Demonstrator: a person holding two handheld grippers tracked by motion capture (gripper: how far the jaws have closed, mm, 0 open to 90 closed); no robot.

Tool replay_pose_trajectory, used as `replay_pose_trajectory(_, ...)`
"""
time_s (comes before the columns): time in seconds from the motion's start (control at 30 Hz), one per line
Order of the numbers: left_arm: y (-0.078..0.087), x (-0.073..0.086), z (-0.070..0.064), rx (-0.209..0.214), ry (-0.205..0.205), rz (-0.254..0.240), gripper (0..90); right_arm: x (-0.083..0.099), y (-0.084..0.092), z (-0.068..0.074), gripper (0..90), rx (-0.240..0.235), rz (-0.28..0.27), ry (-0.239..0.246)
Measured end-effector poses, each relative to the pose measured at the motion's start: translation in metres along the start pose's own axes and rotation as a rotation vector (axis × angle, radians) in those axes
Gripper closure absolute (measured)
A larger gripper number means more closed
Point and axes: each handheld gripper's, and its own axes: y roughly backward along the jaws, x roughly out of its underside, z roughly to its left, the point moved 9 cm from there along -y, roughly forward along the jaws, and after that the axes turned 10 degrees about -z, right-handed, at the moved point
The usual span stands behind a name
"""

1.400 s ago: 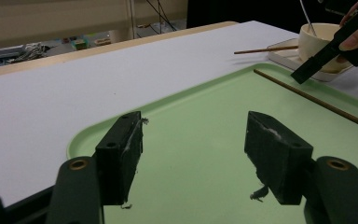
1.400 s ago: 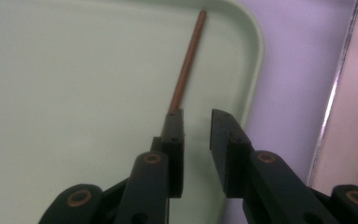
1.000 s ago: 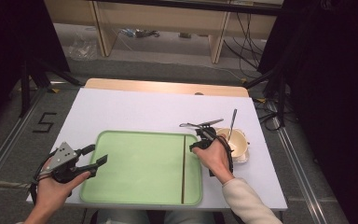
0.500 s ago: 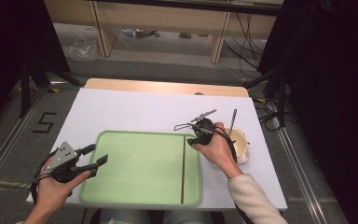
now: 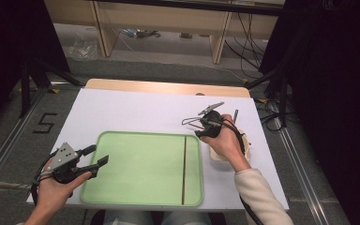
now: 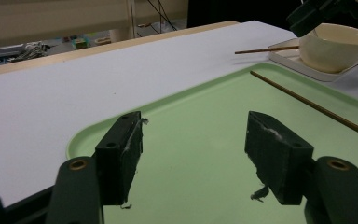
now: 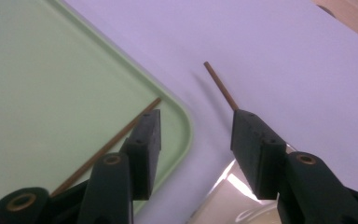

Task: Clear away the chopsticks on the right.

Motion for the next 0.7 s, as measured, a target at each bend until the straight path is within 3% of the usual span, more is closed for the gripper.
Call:
replay_pose_trajectory(0.2,0.005,0.001,0.002,-0.025,0.023,0.01,36.6,-0.009,-0.002,-0.026,57.6,0.045,0.073,0.068)
replay_pose_trajectory(0.3,0.002,-0.001,0.002,-0.01,0.018,-0.009,36.6,-0.012,-0.006,-0.038,60.8,0.034,0.134,0.138)
replay_pose_trajectory(0.33,0.002,-0.001,0.001,-0.021,0.028,0.0,36.6,-0.012,-0.007,-0.038,62.3,0.032,0.156,0.138)
replay_pose_trajectory(0.37,0.001,0.0,0.001,-0.009,0.01,0.004,36.6,-0.013,-0.01,-0.042,63.3,0.023,0.166,0.18)
replay_pose_trajectory(0.4,0.0,0.0,0.0,0.003,0.014,-0.004,36.6,-0.012,-0.013,-0.042,63.5,0.021,0.193,0.177)
replay_pose_trajectory(0.47,0.0,0.0,0.0,0.001,0.016,-0.005,36.6,-0.01,-0.02,-0.045,64.5,0.006,0.244,0.241)
replay_pose_trajectory(0.57,0.002,0.0,-0.001,0.001,0.009,0.003,36.6,-0.006,-0.029,-0.047,62.9,-0.014,0.309,0.251)
replay_pose_trajectory(0.6,0.002,0.0,-0.001,0.001,0.009,0.001,36.6,-0.005,-0.032,-0.049,62.5,-0.02,0.336,0.28)
replay_pose_trajectory(0.7,0.001,-0.001,-0.001,-0.001,0.008,0.002,36.6,-0.004,-0.041,-0.047,65.3,-0.043,0.357,0.277)
